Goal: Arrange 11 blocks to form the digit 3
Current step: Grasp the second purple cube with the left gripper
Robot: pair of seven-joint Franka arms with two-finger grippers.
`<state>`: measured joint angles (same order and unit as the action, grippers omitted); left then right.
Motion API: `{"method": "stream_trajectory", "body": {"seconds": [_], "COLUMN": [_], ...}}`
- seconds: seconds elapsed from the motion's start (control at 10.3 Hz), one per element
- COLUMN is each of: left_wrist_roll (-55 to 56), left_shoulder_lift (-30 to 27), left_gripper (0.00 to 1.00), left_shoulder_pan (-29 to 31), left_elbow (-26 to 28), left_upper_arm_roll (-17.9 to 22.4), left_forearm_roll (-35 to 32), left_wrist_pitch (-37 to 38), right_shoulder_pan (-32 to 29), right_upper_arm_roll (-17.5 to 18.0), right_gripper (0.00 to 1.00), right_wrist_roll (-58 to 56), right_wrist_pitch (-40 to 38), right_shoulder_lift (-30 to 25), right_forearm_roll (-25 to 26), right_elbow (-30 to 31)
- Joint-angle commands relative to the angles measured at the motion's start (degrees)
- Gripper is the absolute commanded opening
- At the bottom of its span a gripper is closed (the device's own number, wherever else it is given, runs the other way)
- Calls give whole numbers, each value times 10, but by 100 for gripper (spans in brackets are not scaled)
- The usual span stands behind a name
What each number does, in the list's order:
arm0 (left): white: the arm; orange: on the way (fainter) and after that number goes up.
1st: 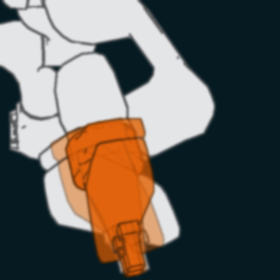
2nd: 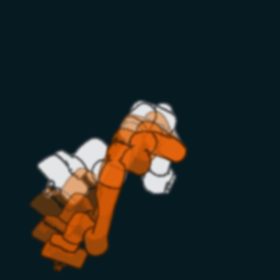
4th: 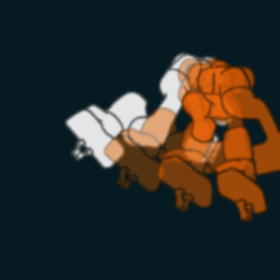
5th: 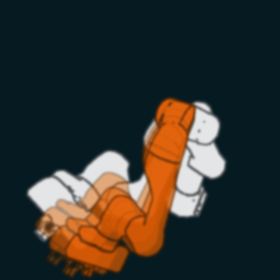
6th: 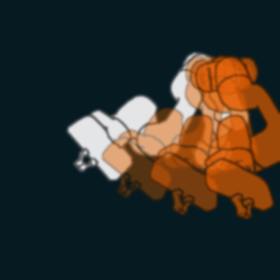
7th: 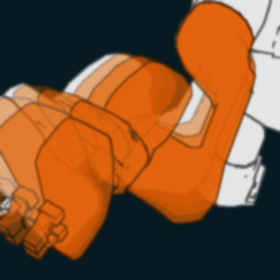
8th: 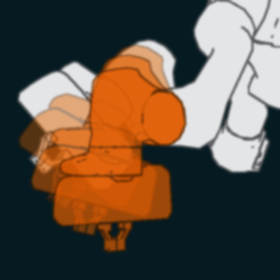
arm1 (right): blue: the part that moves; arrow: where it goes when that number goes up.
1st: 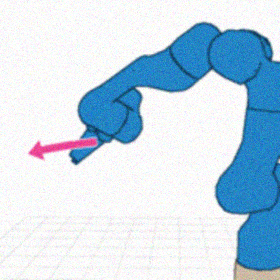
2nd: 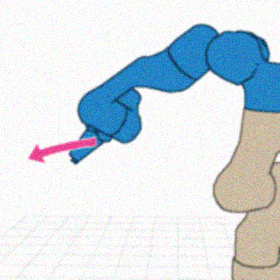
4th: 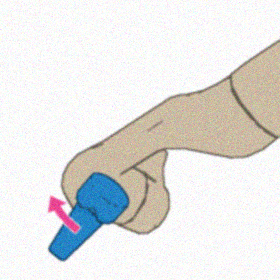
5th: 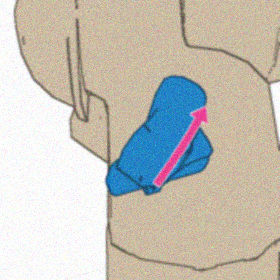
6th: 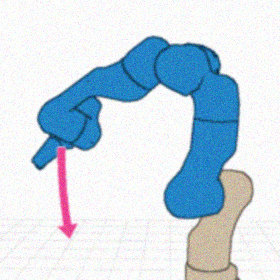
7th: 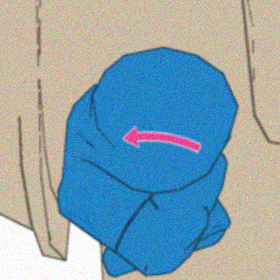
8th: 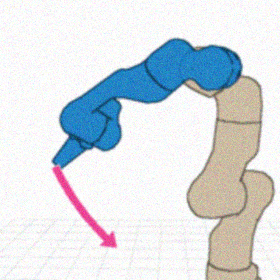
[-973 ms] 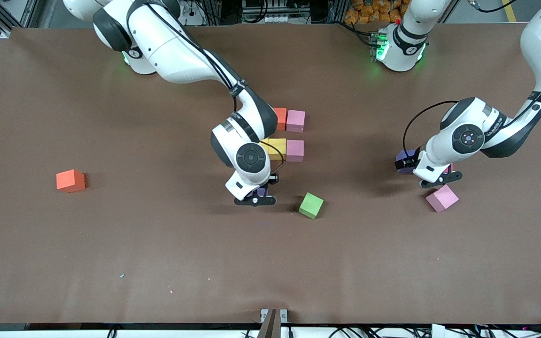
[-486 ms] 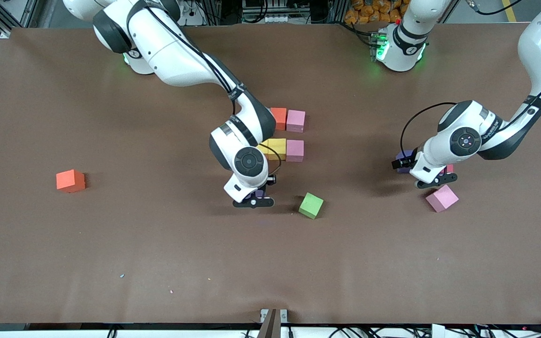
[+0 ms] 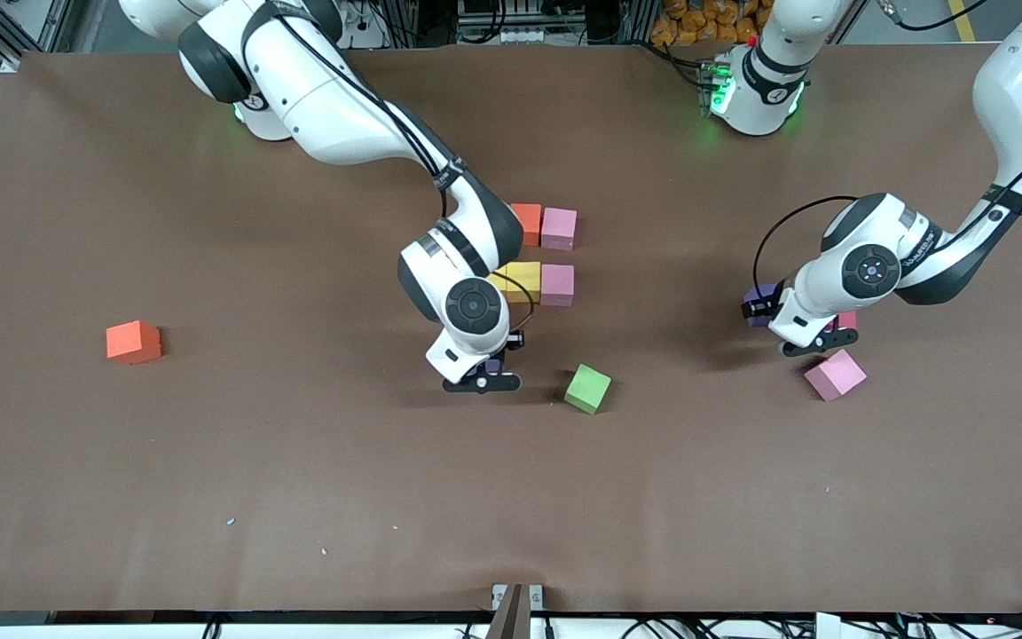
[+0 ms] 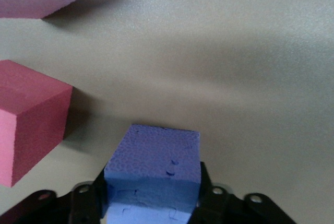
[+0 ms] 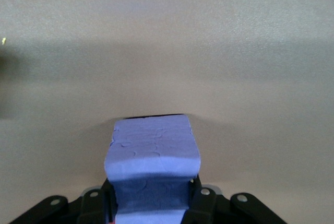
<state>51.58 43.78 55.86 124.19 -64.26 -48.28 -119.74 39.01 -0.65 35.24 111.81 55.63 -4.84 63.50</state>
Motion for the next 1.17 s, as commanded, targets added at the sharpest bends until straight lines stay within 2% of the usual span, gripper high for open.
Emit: {"method": "stream_trajectory", "body": {"seconds": [0.0, 0.1, 0.19, 0.39, 0.49, 0.68, 0.88, 1.07], "left_wrist_roll": [-1, 2, 3, 28, 40, 77, 140, 201], "left_shoulder_lift": [-4, -7, -7, -14, -14, -15, -14, -13], "left_gripper": [23, 13, 13, 9, 9, 8, 5, 2], "left_shoulder_pan": [-1, -1, -1, -1, -5, -11, -25, -81], "left_elbow": [-10, -12, -23, -48, -61, -72, -118, -183], "left_upper_arm_roll": [5, 5, 5, 3, 2, 1, -22, -22], "left_forearm_roll": [0, 2, 8, 114, 142, 155, 172, 237], "left_wrist_pitch": [-3, -2, 2, 4, 4, 8, 48, 70], "right_shoulder_pan": [-2, -1, 1, 3, 3, 4, 6, 7], "right_upper_arm_roll": [13, 13, 13, 12, 12, 11, 11, 10], "right_gripper": [12, 12, 12, 12, 12, 12, 12, 13], "right_wrist_roll": [-1, 2, 6, 11, 13, 14, 29, 35], "right_wrist_pitch": [-2, -2, -2, -5, -5, -13, -14, -13], "right_shoulder_lift": [26, 26, 26, 26, 26, 25, 26, 26], "right_forearm_roll": [-6, -6, -6, -5, -5, -4, -4, -4], "right_elbow": [-28, -28, -28, -27, -26, -23, -21, -21]}}
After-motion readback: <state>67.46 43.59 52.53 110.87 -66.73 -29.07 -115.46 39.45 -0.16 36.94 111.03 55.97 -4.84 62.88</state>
